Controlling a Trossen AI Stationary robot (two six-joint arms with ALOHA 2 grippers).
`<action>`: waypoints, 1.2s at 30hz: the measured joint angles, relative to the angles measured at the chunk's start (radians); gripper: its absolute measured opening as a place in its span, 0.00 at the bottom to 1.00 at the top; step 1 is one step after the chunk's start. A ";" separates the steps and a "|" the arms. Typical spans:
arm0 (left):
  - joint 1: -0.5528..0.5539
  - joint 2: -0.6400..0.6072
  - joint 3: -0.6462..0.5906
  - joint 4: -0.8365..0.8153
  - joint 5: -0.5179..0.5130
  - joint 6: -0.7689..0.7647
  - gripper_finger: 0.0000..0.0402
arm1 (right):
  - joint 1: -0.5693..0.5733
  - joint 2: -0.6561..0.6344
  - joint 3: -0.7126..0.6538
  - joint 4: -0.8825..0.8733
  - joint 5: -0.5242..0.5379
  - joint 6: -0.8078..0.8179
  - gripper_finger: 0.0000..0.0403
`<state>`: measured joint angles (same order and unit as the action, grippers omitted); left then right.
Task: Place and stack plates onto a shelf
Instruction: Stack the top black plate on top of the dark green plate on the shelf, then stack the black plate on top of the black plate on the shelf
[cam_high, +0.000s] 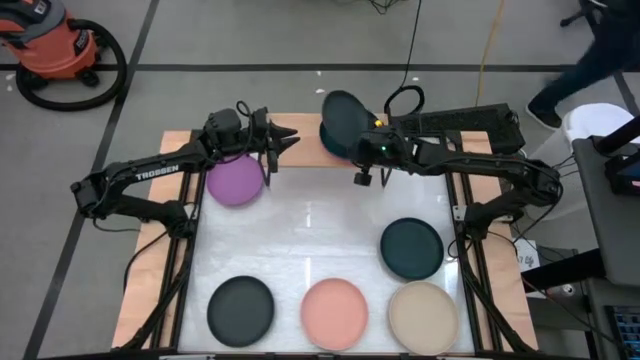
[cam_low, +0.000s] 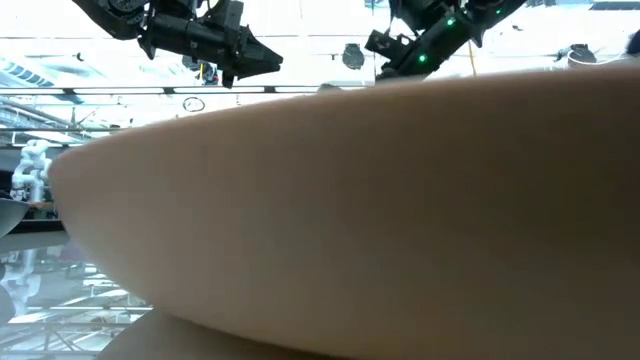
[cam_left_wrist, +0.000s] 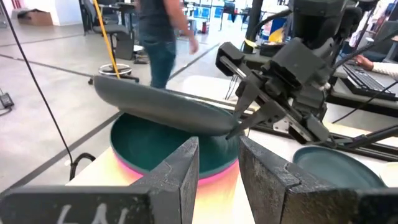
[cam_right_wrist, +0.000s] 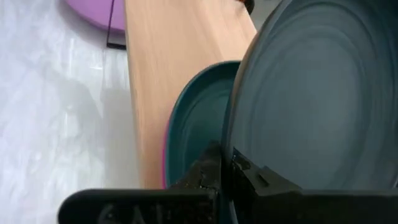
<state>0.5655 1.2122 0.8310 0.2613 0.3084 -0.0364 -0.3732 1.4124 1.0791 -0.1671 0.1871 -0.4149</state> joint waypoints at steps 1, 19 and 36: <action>0.000 0.000 0.000 -0.002 0.000 0.000 0.29 | -0.004 -0.003 0.000 -0.019 0.001 0.013 0.00; -0.019 0.000 0.000 -0.004 0.001 -0.025 0.29 | -0.005 -0.090 -0.003 -0.180 -0.009 0.145 0.20; -0.159 -0.005 0.210 -0.691 -0.409 0.158 0.29 | 0.111 -0.262 -0.006 -0.197 0.101 0.211 0.30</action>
<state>0.4060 1.2076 1.0409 -0.4301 -0.1003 0.1215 -0.2618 1.1504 1.0728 -0.3637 0.2885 -0.2041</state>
